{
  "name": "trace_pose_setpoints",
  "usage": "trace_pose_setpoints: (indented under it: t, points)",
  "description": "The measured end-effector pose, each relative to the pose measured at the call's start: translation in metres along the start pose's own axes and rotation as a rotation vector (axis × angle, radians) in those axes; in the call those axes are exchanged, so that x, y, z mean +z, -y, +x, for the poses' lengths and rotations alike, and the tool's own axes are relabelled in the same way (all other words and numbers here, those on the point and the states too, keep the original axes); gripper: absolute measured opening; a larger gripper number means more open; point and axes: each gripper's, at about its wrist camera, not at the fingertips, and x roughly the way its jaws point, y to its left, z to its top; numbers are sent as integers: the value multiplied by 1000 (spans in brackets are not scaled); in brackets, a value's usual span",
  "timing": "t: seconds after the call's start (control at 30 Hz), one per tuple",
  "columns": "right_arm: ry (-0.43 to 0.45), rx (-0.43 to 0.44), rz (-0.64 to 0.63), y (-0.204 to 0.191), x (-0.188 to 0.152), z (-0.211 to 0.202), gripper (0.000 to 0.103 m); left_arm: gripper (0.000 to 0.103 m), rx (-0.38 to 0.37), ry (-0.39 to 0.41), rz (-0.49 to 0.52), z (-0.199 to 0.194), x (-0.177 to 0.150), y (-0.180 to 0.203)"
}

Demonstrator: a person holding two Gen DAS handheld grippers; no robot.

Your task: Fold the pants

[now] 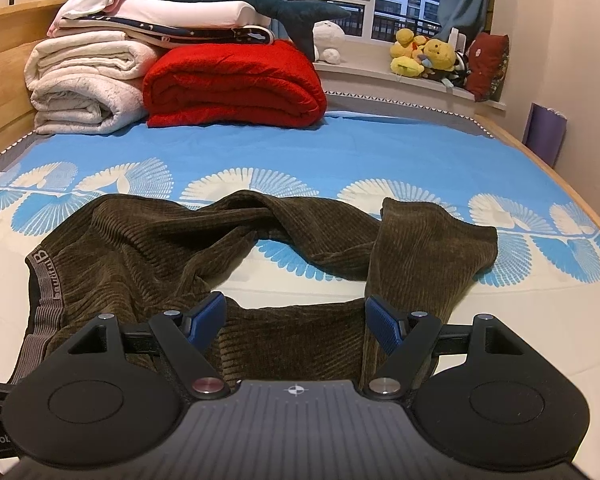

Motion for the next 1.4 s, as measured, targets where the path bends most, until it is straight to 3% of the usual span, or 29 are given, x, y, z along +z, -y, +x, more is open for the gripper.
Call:
trace_pose_setpoints:
  t: [0.47,0.63,0.73,0.8,0.9,1.03,1.13,1.23,1.3,1.4]
  points:
    - [6,-10,1,-2,1,0,78,98,4,-4,-1,1,-1,-2]
    - [50,-56,19,0,3,0,78,97,4,-12,-5,6,0,-4]
    - [66,-96,52,7,7,5,78,80,3,-28,-26,15,3,-14]
    - [83,-111,71,12,11,9,78,53,-17,-48,-61,24,7,-24]
    - [87,-112,97,23,15,17,77,42,-24,-99,-130,41,14,-45]
    - [71,-144,121,43,15,41,66,42,0,-142,-238,67,32,-82]
    - [13,-202,187,66,12,66,66,42,15,-193,-367,89,46,-122]
    - [-57,-190,225,85,8,89,65,49,43,-274,-492,116,55,-160]
    - [-88,-197,237,94,3,103,66,61,26,-334,-581,134,57,-179]
    - [-149,-154,245,96,-4,123,67,64,1,-404,-608,158,58,-190]
